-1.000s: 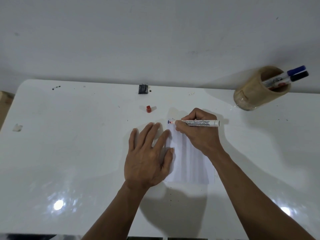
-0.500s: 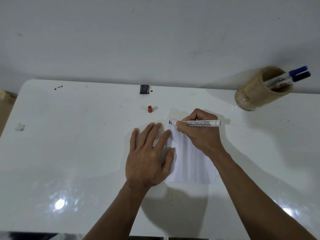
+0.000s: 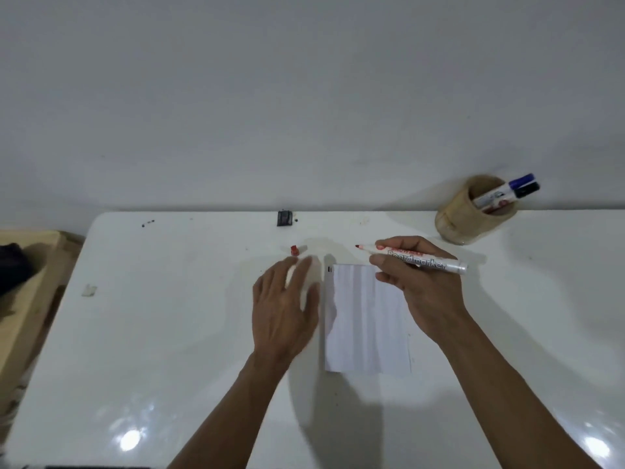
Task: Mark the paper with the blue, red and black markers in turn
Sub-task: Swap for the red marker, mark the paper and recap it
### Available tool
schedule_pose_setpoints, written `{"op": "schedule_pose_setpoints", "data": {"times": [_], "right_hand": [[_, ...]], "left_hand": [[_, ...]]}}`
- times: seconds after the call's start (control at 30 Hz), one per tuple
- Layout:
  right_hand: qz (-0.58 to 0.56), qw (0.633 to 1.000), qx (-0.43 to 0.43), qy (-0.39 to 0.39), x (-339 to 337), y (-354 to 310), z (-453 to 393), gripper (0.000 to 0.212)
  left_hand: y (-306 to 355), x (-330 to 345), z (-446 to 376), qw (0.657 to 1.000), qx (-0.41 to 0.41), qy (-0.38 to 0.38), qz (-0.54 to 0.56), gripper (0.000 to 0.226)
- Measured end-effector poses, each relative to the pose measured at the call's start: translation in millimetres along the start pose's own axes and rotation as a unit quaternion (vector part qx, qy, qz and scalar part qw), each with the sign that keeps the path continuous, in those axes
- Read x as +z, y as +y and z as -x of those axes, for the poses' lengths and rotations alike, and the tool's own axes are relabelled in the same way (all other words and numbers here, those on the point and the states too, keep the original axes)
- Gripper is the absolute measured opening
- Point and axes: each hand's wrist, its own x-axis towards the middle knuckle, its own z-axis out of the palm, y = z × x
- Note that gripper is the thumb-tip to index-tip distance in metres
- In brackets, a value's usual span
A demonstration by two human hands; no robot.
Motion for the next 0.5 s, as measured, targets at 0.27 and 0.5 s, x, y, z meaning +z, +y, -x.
{"op": "schedule_pose_setpoints", "data": {"times": [0.27,0.5], "right_hand": [[-0.022,0.998,0.036,0.047,-8.6,-5.4,21.5,0.021],[-0.036,0.998,0.039,0.037,1.8,-18.2,28.2,0.018]], "left_hand": [[-8.2,-14.4,-80.8,0.978,-0.030,-0.157,-0.138,0.028],[3.5,-34.5,-64.7,0.968,-0.189,-0.111,0.118,0.011]]}}
